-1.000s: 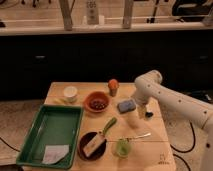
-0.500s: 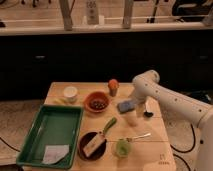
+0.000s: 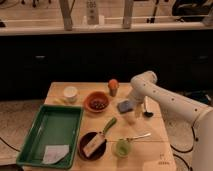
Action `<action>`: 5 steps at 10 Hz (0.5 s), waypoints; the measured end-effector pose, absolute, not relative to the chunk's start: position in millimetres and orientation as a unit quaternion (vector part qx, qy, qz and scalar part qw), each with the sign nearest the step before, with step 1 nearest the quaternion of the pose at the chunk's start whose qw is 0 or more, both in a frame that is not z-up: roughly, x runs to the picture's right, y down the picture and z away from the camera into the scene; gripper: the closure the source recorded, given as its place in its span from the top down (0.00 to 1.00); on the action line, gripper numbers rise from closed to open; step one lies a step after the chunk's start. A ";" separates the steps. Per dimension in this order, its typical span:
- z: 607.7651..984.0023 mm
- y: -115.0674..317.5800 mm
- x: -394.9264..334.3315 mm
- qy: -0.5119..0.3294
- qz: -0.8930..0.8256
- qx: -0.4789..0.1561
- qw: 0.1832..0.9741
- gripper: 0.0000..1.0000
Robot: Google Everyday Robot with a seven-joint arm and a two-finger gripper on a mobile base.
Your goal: Place sponge in tray
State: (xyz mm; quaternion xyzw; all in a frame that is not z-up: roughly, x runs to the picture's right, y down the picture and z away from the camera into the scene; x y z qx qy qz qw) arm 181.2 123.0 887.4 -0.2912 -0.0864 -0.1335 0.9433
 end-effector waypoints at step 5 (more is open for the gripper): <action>895.6 126.2 177.2 -0.100 -0.135 -0.294 0.941 0.80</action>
